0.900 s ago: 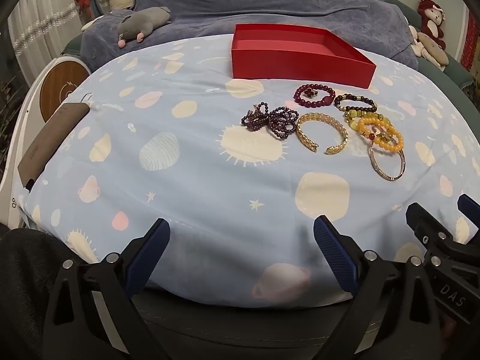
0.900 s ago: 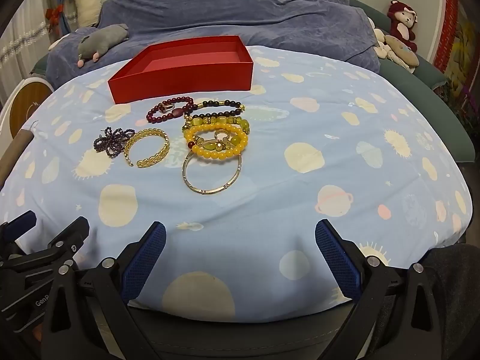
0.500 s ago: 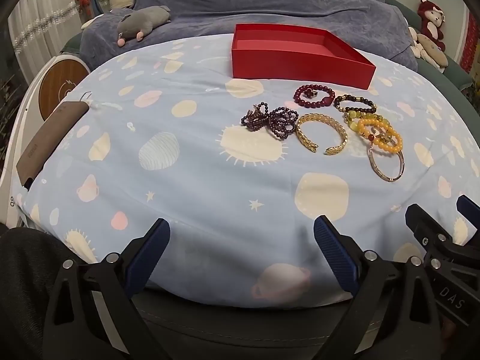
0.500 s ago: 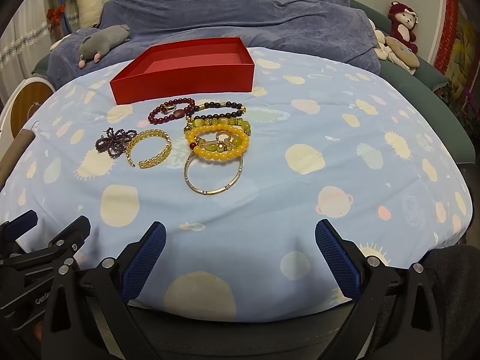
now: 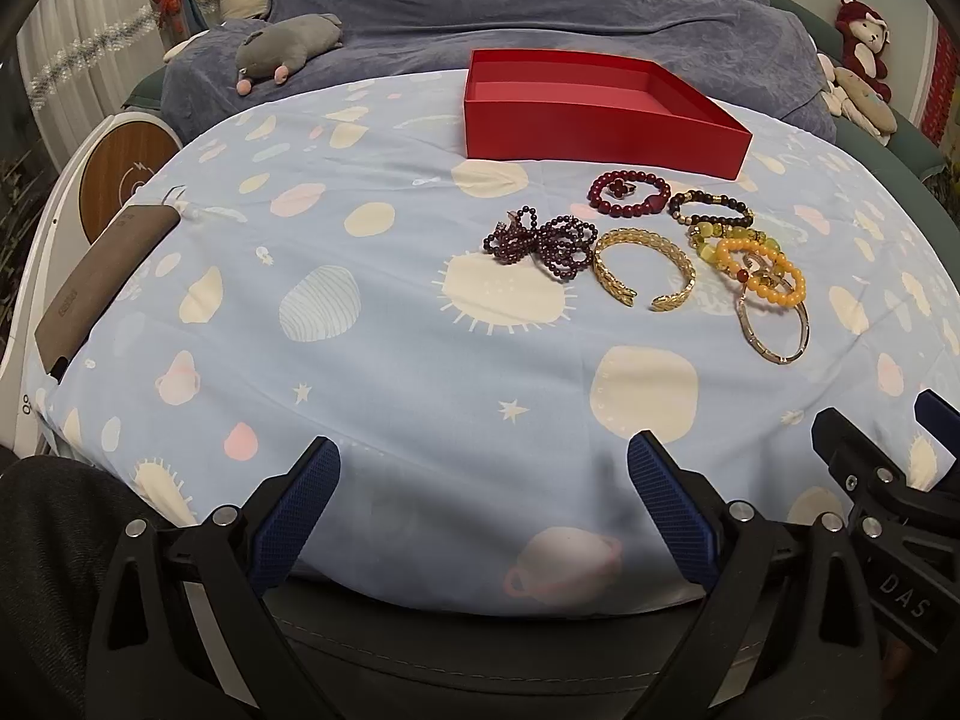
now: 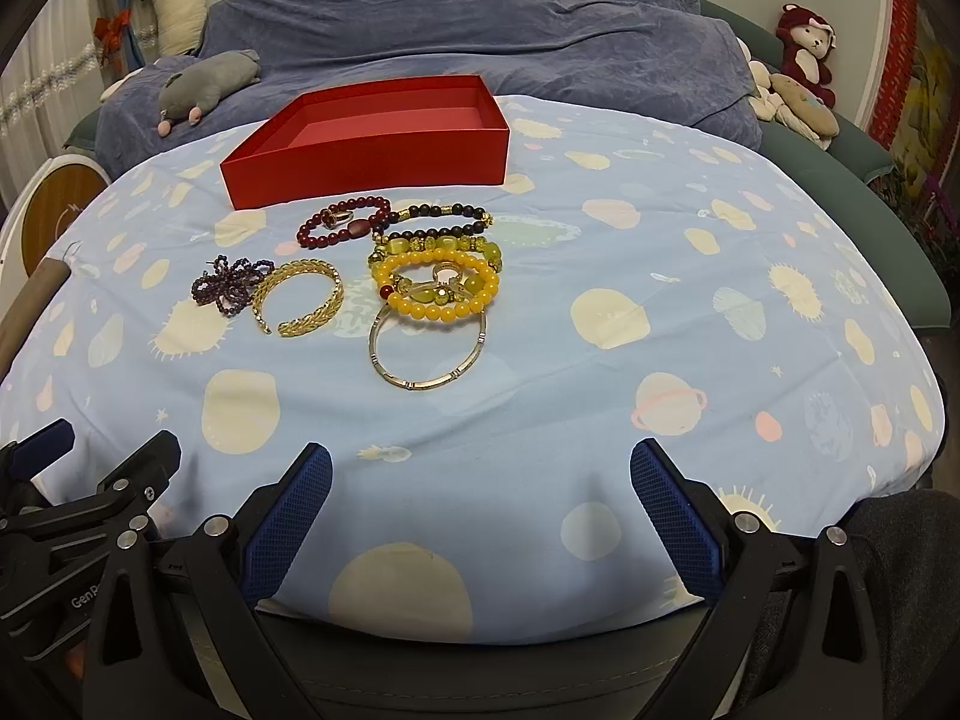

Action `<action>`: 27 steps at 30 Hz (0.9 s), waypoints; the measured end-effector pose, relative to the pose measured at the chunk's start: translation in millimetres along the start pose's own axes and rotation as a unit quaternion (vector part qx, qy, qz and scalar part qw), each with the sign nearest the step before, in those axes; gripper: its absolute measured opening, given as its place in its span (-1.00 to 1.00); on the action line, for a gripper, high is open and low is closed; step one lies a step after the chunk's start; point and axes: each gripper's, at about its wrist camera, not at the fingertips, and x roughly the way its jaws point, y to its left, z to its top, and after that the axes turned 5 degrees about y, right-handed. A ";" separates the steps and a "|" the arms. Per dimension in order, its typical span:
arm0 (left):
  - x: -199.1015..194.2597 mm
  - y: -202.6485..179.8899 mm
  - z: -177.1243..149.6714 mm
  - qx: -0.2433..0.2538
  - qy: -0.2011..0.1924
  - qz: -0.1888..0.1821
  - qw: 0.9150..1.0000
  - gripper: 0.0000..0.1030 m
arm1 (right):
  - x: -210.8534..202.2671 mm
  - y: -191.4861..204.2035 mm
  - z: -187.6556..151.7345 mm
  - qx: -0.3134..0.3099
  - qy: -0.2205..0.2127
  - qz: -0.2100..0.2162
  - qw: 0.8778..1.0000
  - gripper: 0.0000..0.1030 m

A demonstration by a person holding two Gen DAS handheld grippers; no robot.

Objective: Organize jewelry

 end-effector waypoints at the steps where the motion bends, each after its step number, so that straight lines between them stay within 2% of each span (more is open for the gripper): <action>1: -0.2 0.1 0.0 0.000 0.000 0.000 1.000 0.79 | -0.6 0.3 0.2 0.000 0.000 0.000 1.000 0.86; 27: -2.9 4.5 0.8 -0.010 -0.002 0.000 1.000 0.79 | -1.7 -2.7 -0.4 0.005 -0.003 0.003 1.000 0.86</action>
